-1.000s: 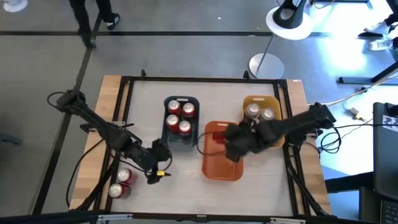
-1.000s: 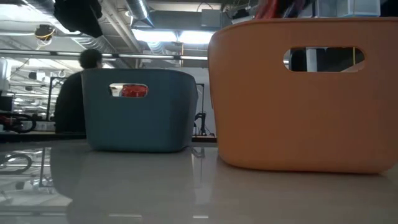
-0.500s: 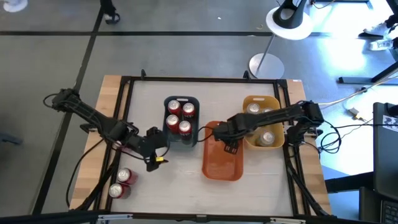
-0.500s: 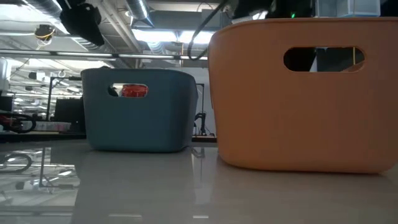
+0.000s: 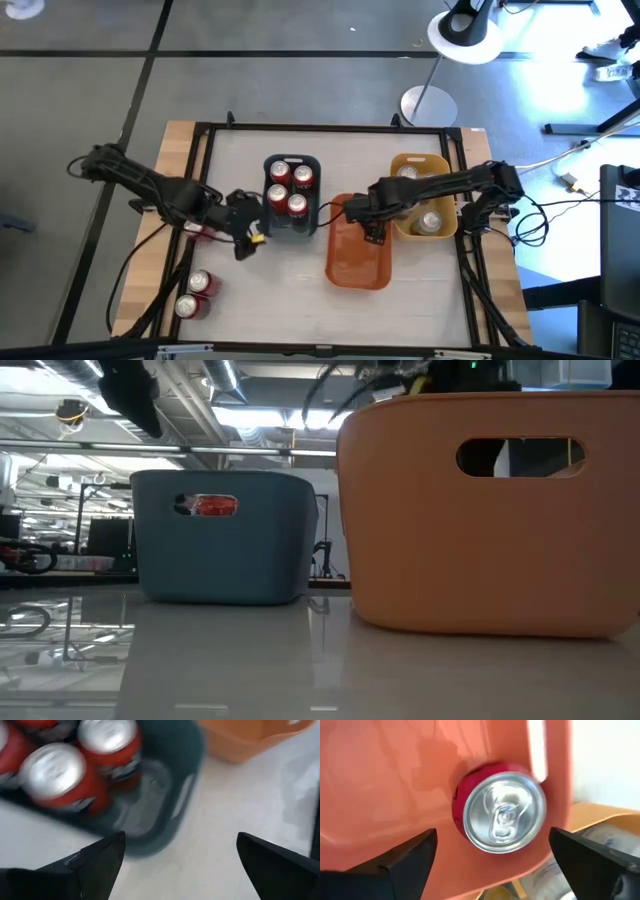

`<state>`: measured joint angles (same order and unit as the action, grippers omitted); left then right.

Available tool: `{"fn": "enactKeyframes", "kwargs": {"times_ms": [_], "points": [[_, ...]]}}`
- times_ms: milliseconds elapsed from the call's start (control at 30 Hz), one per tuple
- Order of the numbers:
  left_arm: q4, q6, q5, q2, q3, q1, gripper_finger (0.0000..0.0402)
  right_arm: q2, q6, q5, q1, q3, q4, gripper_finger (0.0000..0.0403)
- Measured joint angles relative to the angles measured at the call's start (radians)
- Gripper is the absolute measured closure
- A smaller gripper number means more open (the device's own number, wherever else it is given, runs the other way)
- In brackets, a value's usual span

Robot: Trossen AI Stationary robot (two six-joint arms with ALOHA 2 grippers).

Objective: Sort soda cans
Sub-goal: Put the right red soda can into the orange bin, then put the top red soda can into the orange bin

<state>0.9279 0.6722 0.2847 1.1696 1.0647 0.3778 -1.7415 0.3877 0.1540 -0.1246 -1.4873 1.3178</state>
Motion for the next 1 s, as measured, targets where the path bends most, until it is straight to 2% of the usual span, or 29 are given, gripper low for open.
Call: {"fn": "enactKeyframes", "kwargs": {"times_ms": [133,333,500,767,1000], "points": [[0.257,0.107,0.000,-0.021,0.060,-0.027,0.0034,0.039,0.005,0.038,-0.001,-0.047,0.009,0.0033],[0.631,0.274,-0.024,-0.061,0.066,-0.031,0.0034,0.075,0.013,0.088,0.000,-0.052,-0.040,0.0036],[0.629,0.224,-0.065,-0.132,0.007,-0.018,0.0034,0.075,0.015,0.089,0.000,-0.052,-0.072,0.0036],[0.636,0.206,-0.196,-0.279,-0.150,0.011,0.0034,0.075,0.016,0.063,0.000,-0.052,-0.094,0.0036],[0.607,0.174,-0.214,-0.324,-0.205,0.042,0.0034,0.075,0.015,0.063,0.000,-0.052,-0.108,0.0036]]}}
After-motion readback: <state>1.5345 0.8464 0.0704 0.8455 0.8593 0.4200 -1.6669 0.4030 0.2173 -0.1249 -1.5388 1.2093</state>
